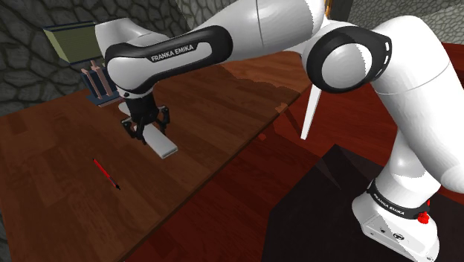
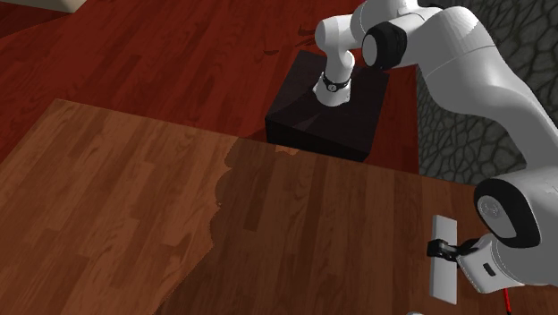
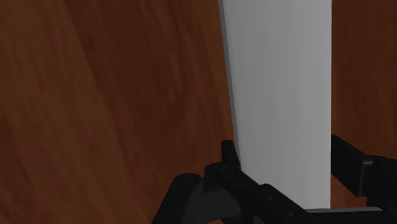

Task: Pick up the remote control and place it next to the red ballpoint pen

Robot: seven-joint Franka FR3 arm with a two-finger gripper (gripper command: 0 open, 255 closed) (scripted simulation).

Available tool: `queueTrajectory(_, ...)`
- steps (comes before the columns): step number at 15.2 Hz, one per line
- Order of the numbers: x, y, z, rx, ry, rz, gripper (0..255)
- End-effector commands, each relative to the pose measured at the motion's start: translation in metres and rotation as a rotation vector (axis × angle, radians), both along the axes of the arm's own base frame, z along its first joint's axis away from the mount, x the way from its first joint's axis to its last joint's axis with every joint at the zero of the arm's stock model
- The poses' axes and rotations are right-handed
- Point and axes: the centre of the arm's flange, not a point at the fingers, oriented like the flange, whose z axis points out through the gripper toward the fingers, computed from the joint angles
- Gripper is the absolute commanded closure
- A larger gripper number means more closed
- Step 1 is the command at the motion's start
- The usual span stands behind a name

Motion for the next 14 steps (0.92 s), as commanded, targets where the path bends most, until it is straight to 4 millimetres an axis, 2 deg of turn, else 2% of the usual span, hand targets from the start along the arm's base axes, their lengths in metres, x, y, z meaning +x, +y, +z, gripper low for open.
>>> queueTrajectory(1,0.0005,0.0002,-0.0103,0.001,-0.001,0.0,255)
queueTrajectory(8,0.0005,0.0002,-0.0103,0.001,-0.001,0.0,255)
queueTrajectory(9,0.0005,0.0002,-0.0102,0.001,-0.001,0.0,0)
queueTrajectory(14,0.0005,0.0002,-0.0103,0.001,-0.001,0.0,0)
